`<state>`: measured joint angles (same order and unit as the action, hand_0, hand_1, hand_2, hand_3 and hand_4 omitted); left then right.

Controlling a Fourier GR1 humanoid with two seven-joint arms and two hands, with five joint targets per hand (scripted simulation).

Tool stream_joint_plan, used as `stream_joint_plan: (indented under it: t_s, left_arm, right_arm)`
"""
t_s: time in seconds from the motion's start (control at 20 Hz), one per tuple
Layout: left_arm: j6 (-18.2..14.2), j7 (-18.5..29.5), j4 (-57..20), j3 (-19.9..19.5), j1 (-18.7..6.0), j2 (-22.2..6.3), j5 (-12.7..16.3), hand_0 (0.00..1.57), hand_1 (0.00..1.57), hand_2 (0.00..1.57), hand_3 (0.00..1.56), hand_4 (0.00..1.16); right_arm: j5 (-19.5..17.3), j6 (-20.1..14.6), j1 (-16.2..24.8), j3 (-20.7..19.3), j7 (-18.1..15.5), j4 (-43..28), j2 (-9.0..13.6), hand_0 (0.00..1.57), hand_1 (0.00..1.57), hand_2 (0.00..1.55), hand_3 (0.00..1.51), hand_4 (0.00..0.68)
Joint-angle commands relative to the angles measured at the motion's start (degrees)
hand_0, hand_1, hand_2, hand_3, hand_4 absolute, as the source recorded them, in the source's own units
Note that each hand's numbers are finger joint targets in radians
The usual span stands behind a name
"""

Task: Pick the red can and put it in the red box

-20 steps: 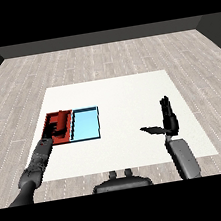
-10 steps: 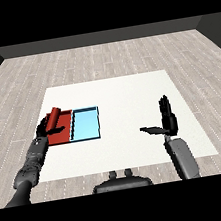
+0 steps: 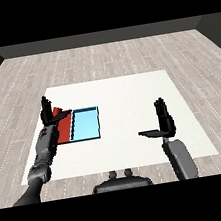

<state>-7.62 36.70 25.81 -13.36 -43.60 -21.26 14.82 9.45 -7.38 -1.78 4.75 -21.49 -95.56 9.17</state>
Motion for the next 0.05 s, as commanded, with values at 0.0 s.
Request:
stream_joint_plan:
  t_s: [0.0]
  left_arm:
    - [5.48,6.63,9.46,-0.02,4.49,6.95,3.45,0.00,0.00,0.00,0.00,0.00]
  right_arm:
    - [2.20,2.24,1.82,0.65,-0.76,-1.44,-0.58,0.00,0.00,0.00,0.00,0.000]
